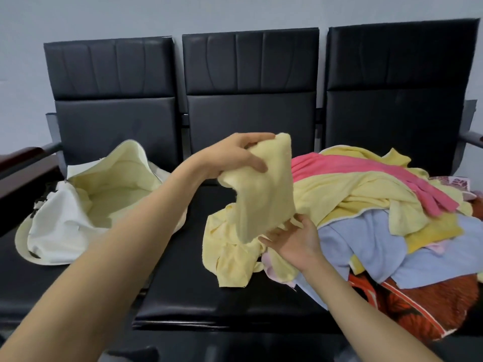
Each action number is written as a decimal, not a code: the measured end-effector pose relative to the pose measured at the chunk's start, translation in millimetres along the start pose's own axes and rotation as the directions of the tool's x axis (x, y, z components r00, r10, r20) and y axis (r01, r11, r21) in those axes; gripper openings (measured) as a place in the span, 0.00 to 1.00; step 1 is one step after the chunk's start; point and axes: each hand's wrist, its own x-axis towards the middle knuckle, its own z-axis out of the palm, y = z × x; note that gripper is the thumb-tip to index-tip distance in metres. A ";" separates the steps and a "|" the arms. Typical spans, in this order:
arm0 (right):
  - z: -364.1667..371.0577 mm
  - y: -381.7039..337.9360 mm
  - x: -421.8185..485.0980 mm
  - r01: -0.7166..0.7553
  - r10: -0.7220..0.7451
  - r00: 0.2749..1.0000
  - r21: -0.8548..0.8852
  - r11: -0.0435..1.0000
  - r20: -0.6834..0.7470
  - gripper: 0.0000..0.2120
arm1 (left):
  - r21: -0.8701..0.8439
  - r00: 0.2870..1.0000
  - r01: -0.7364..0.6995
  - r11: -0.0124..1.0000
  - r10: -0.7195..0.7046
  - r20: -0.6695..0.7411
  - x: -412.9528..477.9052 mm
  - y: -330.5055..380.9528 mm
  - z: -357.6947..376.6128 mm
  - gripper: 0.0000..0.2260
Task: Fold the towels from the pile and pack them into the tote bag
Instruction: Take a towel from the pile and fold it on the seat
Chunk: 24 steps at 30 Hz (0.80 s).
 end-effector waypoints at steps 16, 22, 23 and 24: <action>16.5 -20.6 -10.6 0.165 -0.138 0.982 -0.222 0.961 0.131 0.31 | -0.465 0.961 0.251 0.849 -0.275 0.015 -22.0 -93.5 -6.3 0.29; 2.8 -24.5 -4.3 0.334 -0.383 0.912 -0.805 0.490 0.146 0.21 | -0.648 0.970 0.179 0.740 -0.245 -0.011 -47.5 -131.8 38.7 0.28; 2.2 -24.6 -3.8 0.309 -0.355 0.923 -0.830 0.463 0.146 0.18 | -0.652 0.968 0.180 0.736 -0.251 -0.017 -51.2 -138.0 47.3 0.27; 2.6 -24.7 -5.2 0.284 -0.316 0.938 -0.846 0.452 0.146 0.16 | -0.659 0.967 0.172 0.733 -0.254 -0.030 -54.7 -144.0 55.0 0.27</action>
